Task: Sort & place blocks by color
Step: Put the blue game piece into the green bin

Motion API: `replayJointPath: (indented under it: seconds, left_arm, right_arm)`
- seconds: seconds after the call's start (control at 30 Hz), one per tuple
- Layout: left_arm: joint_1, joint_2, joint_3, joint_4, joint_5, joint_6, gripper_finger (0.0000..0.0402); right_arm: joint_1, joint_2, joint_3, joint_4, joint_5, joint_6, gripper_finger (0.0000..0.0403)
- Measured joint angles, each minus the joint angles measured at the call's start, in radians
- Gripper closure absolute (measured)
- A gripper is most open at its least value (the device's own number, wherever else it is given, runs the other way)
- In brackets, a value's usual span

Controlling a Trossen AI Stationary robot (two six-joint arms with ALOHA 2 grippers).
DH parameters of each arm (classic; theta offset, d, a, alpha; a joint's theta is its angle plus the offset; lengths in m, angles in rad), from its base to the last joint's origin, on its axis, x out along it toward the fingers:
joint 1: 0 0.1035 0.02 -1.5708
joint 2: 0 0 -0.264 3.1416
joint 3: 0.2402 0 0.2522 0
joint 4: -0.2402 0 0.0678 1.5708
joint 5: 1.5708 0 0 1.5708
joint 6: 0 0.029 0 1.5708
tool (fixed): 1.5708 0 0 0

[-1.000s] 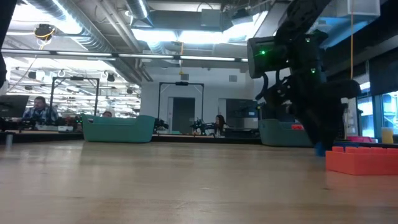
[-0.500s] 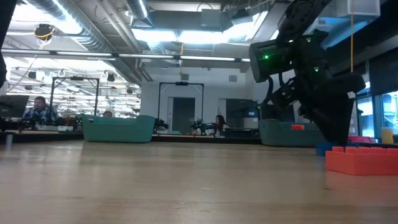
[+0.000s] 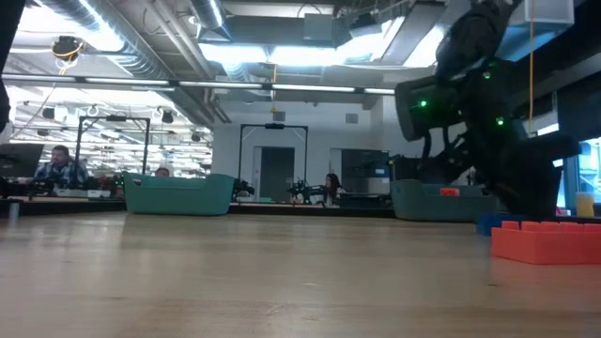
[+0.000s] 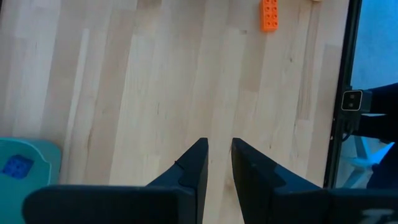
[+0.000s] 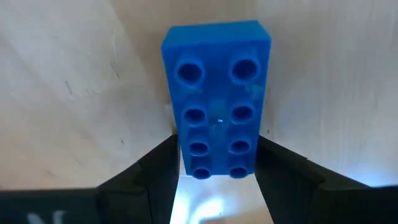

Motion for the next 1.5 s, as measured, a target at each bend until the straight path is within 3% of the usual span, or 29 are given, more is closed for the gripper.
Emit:
replayJointPath:
  seconds: [0.57, 0.77, 0.9, 1.27, 1.5]
  left_arm:
    - [0.0, 0.0, 0.0, 0.001, 0.0, 0.001, 0.0339]
    - [0.0, 0.0, 0.0, 0.001, 0.0, 0.001, 0.0339]
    - [0.0, 0.0, 0.0, 0.001, -0.002, 0.002, 0.0339]
    - [-0.022, 0.0, 0.0, 0.0, -0.121, 0.0, 0.0337]
    - [-0.018, 0.013, 0.0, 0.0, -0.137, -0.024, 0.0301]
  right_arm:
    - [-0.001, 0.006, 0.027, 0.025, 0.042, -0.066, 0.0206]
    - [-0.001, 0.004, 0.016, 0.028, 0.046, -0.08, 0.026]
    - [-0.001, 0.004, 0.016, 0.028, 0.044, -0.078, 0.0261]
    - [-0.001, 0.014, 0.104, 0.041, 0.048, -0.11, 0.0261]
    - [-0.001, 0.012, 0.178, 0.012, 0.045, -0.13, 0.0261]
